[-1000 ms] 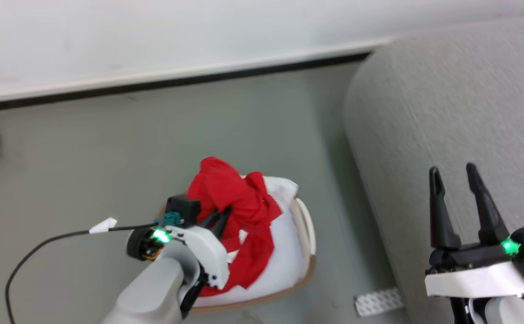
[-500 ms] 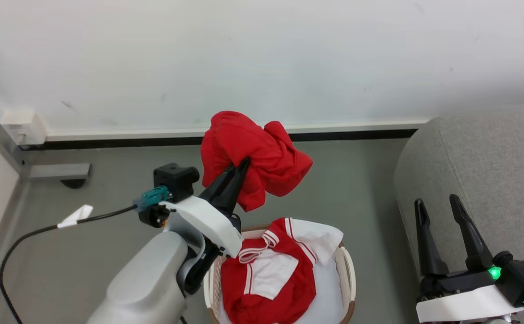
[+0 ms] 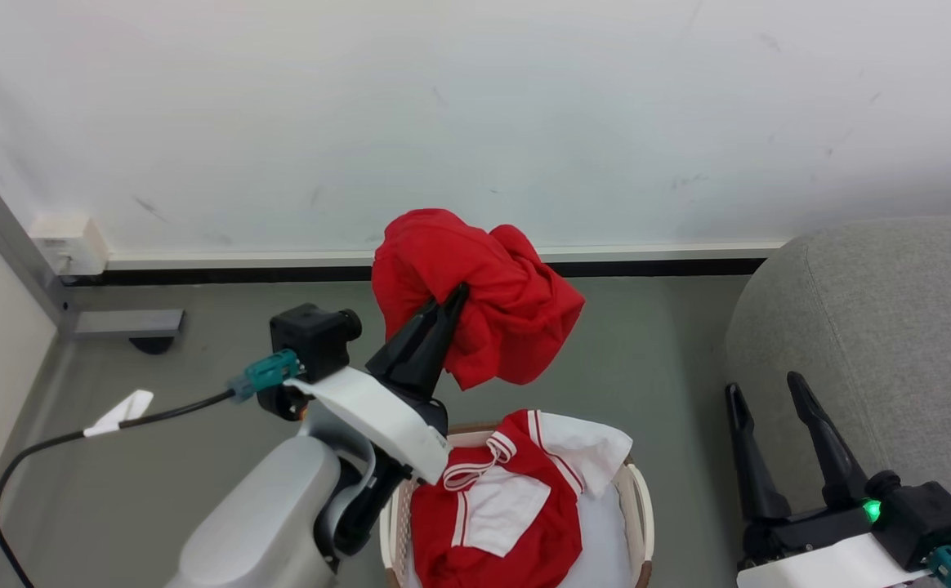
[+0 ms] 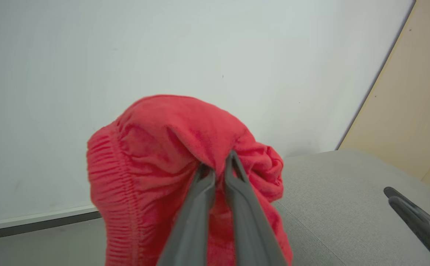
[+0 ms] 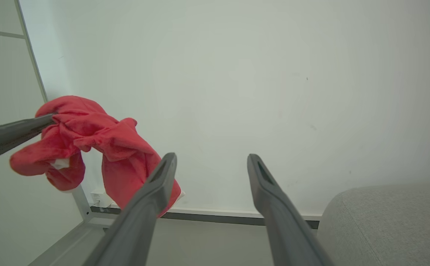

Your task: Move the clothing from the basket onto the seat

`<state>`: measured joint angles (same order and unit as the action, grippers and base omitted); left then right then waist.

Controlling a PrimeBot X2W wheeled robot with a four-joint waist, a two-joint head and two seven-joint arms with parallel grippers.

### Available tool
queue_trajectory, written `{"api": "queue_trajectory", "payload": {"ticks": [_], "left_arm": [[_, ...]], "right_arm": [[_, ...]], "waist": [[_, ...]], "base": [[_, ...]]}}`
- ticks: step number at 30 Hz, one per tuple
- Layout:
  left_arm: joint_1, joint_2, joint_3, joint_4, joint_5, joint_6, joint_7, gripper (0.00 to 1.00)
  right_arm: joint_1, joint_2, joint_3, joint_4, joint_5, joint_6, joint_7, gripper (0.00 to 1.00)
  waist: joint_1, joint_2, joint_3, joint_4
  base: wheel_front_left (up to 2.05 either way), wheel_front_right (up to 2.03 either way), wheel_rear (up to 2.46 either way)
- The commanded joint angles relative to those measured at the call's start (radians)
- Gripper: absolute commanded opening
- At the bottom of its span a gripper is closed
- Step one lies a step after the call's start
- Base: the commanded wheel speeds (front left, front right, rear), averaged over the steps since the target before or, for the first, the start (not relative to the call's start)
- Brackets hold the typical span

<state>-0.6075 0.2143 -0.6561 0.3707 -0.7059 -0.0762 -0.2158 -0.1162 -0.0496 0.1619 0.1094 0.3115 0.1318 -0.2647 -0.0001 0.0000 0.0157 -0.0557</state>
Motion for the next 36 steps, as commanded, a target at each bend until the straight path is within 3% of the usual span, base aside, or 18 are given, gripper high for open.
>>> {"api": "queue_trajectory", "payload": {"ticks": [1,11,24,32,36], "left_arm": [[0.018,0.010,0.000,-0.019,-0.009,0.007,0.005,0.00],[0.035,-0.002,-0.031,-0.070,-0.014,0.005,0.029,0.00],[0.063,-0.066,-0.157,-0.071,0.006,-0.026,0.062,0.00],[0.064,-0.093,-0.226,-0.065,-0.004,-0.039,0.084,0.00],[0.067,-0.098,-0.253,-0.055,-0.010,-0.044,0.093,0.00]], "right_arm": [[0.014,-0.012,0.010,0.003,-0.005,-0.002,0.001,1.00],[-0.063,-0.077,0.116,0.060,-0.030,-0.002,0.000,1.00],[-0.279,-0.172,0.360,0.347,-0.020,-0.002,0.000,1.00],[-0.371,-0.191,0.538,0.478,0.051,-0.002,0.000,1.00],[-0.406,-0.186,0.589,0.485,0.090,-0.002,0.000,1.00]], "waist": [[0.0001,0.0000,-0.003,0.002],[0.0001,0.0000,-0.004,0.046],[0.0001,0.0000,-0.026,0.177],[0.0001,0.0000,-0.038,0.260],[0.0001,0.0000,-0.041,0.285]], "base": [[0.00,0.00,0.00],[0.00,0.00,0.00],[0.00,0.00,0.00],[0.00,0.00,0.00],[0.00,0.00,0.00]]}}
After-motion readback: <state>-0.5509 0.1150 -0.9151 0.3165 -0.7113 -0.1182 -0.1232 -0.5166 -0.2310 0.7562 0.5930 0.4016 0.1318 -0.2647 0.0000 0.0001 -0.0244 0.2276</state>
